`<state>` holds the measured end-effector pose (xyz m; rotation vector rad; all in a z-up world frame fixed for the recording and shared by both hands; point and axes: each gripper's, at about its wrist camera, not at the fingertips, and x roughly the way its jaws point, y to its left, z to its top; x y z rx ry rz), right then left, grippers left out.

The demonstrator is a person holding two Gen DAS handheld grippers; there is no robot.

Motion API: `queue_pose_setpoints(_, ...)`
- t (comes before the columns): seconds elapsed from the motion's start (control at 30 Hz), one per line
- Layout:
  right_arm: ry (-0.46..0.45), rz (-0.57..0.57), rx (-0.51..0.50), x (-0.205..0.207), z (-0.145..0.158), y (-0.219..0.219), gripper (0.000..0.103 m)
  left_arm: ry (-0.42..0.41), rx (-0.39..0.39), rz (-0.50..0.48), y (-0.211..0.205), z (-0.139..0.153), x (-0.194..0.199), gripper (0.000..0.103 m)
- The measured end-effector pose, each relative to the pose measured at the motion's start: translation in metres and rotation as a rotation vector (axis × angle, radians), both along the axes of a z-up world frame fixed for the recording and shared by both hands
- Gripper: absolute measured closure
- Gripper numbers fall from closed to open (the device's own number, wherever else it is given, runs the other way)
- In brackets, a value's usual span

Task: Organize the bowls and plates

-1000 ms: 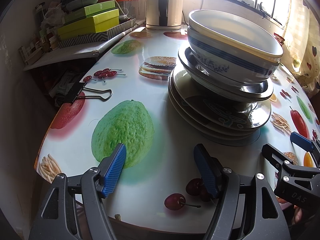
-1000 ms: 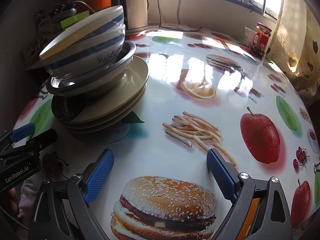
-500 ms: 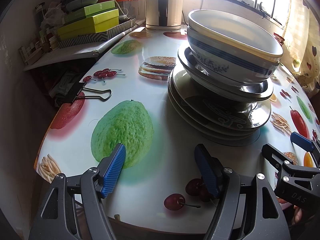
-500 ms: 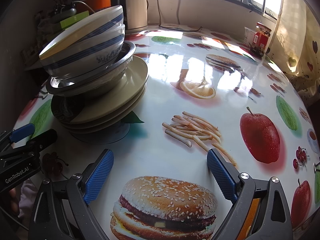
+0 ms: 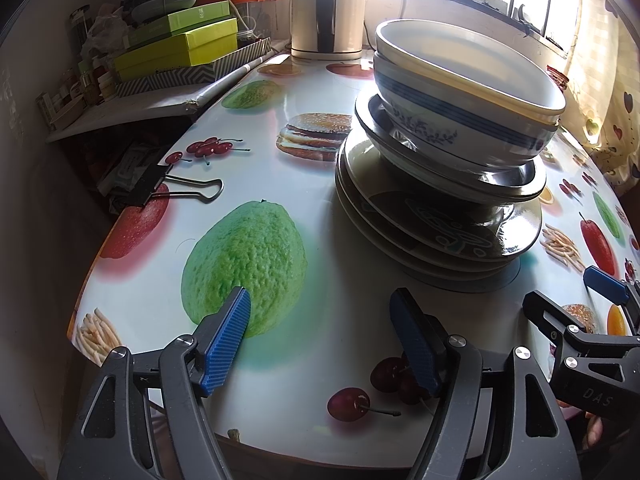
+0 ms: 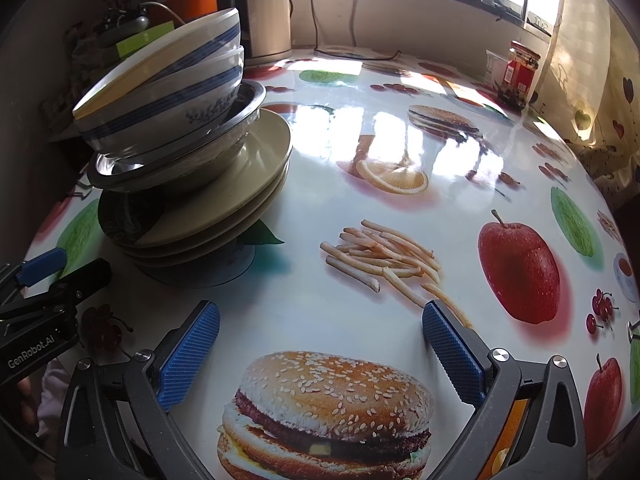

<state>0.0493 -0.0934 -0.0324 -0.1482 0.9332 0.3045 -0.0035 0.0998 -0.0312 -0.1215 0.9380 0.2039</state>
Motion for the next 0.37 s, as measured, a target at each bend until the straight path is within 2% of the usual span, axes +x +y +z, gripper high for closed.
queue_pose_setpoints(0.37, 0.0, 0.0, -0.001, -0.0002, 0.0, -0.0001, 0.0, 0.0, 0.0, 0.0, 0.0001, 0.0, -0.0003, 0.03)
